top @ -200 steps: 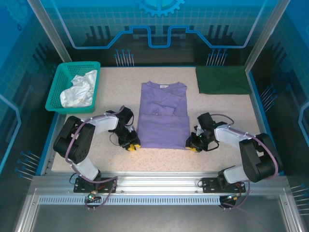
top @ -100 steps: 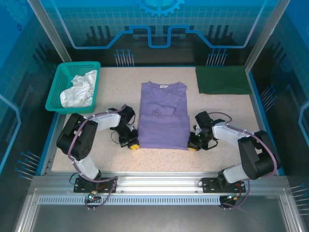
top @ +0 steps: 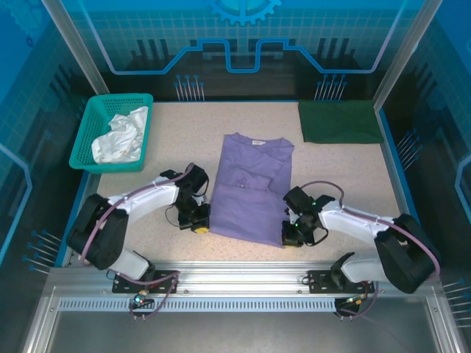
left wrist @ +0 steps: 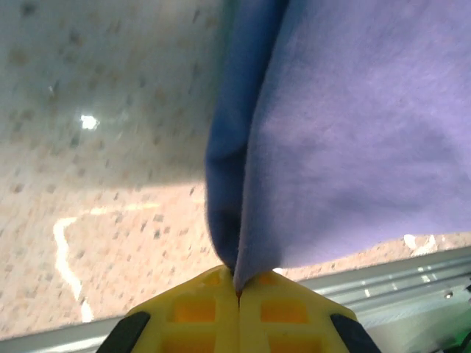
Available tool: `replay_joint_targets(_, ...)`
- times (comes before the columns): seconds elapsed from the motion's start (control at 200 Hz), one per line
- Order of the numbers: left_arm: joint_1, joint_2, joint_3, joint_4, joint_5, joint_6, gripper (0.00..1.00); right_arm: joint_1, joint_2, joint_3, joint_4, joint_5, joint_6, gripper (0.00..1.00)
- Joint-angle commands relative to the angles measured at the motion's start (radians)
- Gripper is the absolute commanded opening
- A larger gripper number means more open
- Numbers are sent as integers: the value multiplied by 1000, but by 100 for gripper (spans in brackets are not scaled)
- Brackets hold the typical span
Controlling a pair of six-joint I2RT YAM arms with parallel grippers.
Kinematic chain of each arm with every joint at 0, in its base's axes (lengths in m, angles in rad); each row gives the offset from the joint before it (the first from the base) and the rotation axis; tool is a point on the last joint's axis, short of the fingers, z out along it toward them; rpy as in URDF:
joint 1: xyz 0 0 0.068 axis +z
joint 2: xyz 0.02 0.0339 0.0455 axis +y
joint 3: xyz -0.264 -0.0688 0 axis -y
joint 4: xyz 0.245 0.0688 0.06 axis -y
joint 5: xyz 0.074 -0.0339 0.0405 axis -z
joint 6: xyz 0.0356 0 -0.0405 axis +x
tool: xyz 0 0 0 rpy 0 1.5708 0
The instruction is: Fold and stack the t-shirts
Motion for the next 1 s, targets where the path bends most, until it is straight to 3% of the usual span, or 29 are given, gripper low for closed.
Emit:
replay_joint_targets(0.0,1,-88,-58,-103,-27,-41,0,42,-99,-50,-169,33,81,0)
replay_joint_targets(0.135,-3,-165,-91,-109,-5,-60,0,48,-224,-64,-216,27,120,0)
replay_joint_targets(0.355,-2,-231,-27,-148,-2,-28,0,42,-304,25,-310,57,111,0)
replay_joint_targets(0.54,20,-219,128,-148,-60,22,0,-76,-242,198,-348,62,45,0)
replay_joint_targets(0.745,127,-25,403,-124,-61,50,0,-291,-45,469,-366,18,-49,0)
replay_joint_targets(0.995,180,333,840,-99,-64,40,0,-451,289,756,-358,-60,-45,0)
